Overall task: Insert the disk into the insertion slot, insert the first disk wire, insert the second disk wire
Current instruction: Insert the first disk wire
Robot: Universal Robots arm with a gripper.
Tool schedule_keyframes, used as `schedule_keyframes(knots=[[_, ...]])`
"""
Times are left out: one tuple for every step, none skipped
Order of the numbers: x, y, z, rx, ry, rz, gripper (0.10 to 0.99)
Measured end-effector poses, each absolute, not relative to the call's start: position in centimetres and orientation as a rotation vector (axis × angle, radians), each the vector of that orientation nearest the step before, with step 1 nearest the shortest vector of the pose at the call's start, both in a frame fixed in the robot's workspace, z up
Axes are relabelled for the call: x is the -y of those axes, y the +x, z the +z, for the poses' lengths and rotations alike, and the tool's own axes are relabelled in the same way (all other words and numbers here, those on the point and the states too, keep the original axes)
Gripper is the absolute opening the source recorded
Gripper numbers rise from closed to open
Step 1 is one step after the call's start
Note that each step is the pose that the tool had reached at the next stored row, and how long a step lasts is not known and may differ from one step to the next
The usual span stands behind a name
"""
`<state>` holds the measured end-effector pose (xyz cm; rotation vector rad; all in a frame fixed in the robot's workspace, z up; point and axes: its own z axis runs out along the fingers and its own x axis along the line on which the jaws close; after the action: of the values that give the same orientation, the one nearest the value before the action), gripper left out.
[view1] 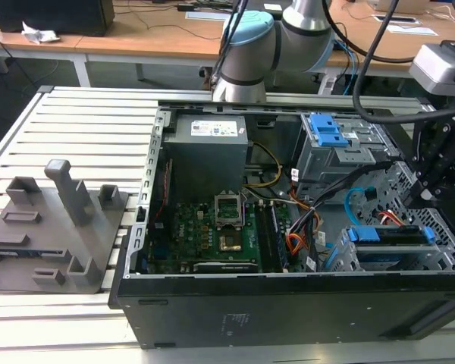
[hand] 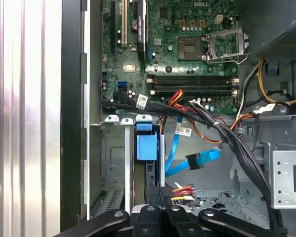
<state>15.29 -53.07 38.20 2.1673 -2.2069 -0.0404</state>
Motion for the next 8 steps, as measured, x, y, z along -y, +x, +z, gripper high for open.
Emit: schedule_keyframes(knots=[[53.1, 14.9, 38.2, 2.207, 2.167, -0.04, 0.106], [53.1, 14.4, 38.2, 2.207, 2.167, -0.04, 0.106], [53.1, 14.1, 38.2, 2.207, 2.167, -0.04, 0.106], [53.1, 13.8, 38.2, 2.207, 2.167, -0.04, 0.106], [53.1, 13.7, 38.2, 2.207, 2.167, -0.04, 0.106], [53.1, 13.7, 38.2, 2.207, 2.167, -0.04, 0.106], [53.1, 13.7, 38.2, 2.207, 2.167, -0.04, 0.106], [53.1, 13.7, 38.2, 2.207, 2.167, -0.04, 0.106]])
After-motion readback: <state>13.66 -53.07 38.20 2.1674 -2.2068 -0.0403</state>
